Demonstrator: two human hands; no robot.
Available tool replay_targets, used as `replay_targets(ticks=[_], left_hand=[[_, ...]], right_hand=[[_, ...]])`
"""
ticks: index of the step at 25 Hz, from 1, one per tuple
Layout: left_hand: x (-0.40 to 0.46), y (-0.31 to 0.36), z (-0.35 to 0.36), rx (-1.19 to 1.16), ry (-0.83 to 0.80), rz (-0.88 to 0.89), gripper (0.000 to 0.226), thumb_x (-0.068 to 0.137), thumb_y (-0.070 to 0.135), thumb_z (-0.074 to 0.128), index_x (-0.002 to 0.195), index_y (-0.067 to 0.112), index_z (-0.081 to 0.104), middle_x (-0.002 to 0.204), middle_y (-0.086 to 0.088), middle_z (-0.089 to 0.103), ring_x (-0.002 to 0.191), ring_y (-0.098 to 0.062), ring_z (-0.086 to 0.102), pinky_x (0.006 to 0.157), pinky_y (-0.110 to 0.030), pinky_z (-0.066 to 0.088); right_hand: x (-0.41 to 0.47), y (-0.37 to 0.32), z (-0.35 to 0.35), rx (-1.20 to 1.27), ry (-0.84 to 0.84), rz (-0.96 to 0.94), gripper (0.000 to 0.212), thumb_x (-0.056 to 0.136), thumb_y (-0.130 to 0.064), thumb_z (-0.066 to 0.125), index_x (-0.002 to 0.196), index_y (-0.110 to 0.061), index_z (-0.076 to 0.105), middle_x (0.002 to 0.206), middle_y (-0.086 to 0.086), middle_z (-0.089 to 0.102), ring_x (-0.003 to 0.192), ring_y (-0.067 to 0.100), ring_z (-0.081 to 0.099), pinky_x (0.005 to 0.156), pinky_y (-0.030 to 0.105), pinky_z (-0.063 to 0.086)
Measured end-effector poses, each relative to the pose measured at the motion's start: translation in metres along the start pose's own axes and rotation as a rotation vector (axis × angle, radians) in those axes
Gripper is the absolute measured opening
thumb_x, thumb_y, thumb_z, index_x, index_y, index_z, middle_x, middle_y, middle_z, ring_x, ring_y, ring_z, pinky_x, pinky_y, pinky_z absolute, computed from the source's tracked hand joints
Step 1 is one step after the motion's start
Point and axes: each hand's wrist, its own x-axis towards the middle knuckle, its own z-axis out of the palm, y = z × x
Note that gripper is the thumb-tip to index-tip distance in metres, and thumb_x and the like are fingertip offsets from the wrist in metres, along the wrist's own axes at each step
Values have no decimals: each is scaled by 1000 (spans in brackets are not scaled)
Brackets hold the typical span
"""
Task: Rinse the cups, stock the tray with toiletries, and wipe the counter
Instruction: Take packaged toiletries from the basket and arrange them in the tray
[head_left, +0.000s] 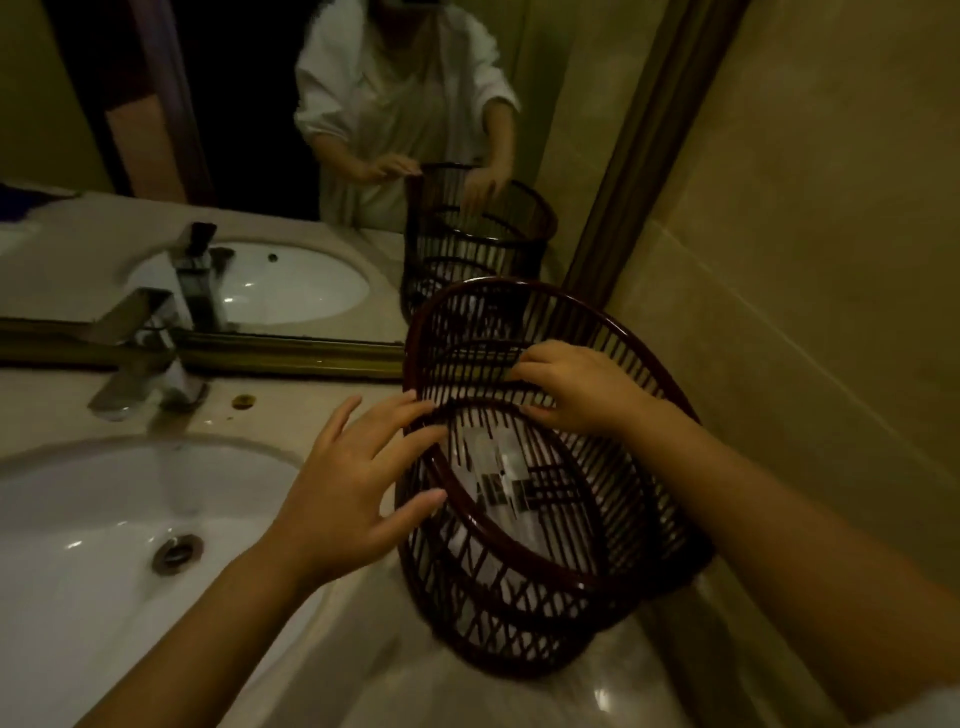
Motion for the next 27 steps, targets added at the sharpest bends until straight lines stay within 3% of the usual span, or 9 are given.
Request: replay_targets(ticks=[2, 5, 9, 11, 13, 16, 18, 20, 27], left_hand=[[-2, 3, 7, -24, 38, -35, 52, 89, 57, 33, 127, 25, 49, 140, -1, 45, 137, -11, 28, 112, -51, 20], [-5, 6, 14, -84, 85, -81, 50, 90, 54, 35, 130, 25, 46, 143, -1, 41, 139, -15, 28, 114, -47, 18], [-5, 6, 22, -139, 151, -91, 52, 90, 53, 36, 128, 20, 48, 141, -7, 45, 138, -21, 32, 113, -48, 23], [-5, 6, 25, -168, 181, -96, 54, 90, 55, 34, 127, 18, 50, 142, -6, 44, 137, -22, 34, 112, -48, 24], [-5, 6, 29, -198, 209, -115, 55, 90, 56, 33, 126, 18, 50, 142, -3, 42, 137, -23, 34, 111, -49, 26], [-6, 10, 31, -245, 229, -134, 56, 90, 56, 34, 126, 17, 50, 142, -3, 42, 137, -24, 35, 109, -54, 29], [-6, 10, 29, -251, 218, -128, 56, 90, 56, 35, 127, 17, 51, 142, -6, 44, 137, -24, 34, 107, -56, 31], [-7, 9, 27, -256, 210, -127, 55, 90, 55, 37, 127, 17, 51, 142, -7, 44, 137, -24, 34, 106, -57, 32], [-9, 9, 24, -285, 191, -125, 53, 89, 53, 41, 128, 18, 51, 143, -7, 44, 137, -24, 33, 102, -59, 36]], right_hand=[[36, 21, 23, 102, -152, 77, 37, 81, -35, 61, 115, -20, 57, 114, 3, 58, 104, 21, 54, 79, 35, 50], [62, 32, 77, 390, -368, 347, 34, 80, -26, 67, 111, -13, 60, 115, 9, 60, 103, 24, 56, 82, 32, 47], [58, 19, 148, 661, -579, 652, 62, 75, -20, 73, 127, 0, 46, 129, 20, 51, 116, 32, 51, 92, 35, 47], [58, 14, 160, 830, -564, 785, 78, 75, -12, 73, 138, -1, 28, 138, 21, 41, 122, 35, 44, 98, 41, 45], [58, 18, 167, 979, -526, 886, 80, 77, -8, 69, 141, -3, 21, 140, 22, 38, 124, 36, 43, 100, 45, 44], [53, 22, 172, 1010, -575, 941, 70, 80, -10, 67, 137, 0, 28, 135, 24, 44, 117, 36, 49, 95, 46, 48], [50, 21, 176, 1036, -546, 996, 65, 75, -4, 71, 129, 3, 37, 110, 22, 56, 96, 33, 58, 85, 43, 53], [47, 19, 178, 1104, -534, 1061, 60, 72, 1, 71, 124, 2, 42, 82, 15, 53, 75, 26, 57, 77, 38, 55], [42, 21, 172, 1193, -565, 1065, 54, 75, -4, 67, 122, -2, 42, 81, 11, 58, 74, 21, 58, 57, 32, 49]])
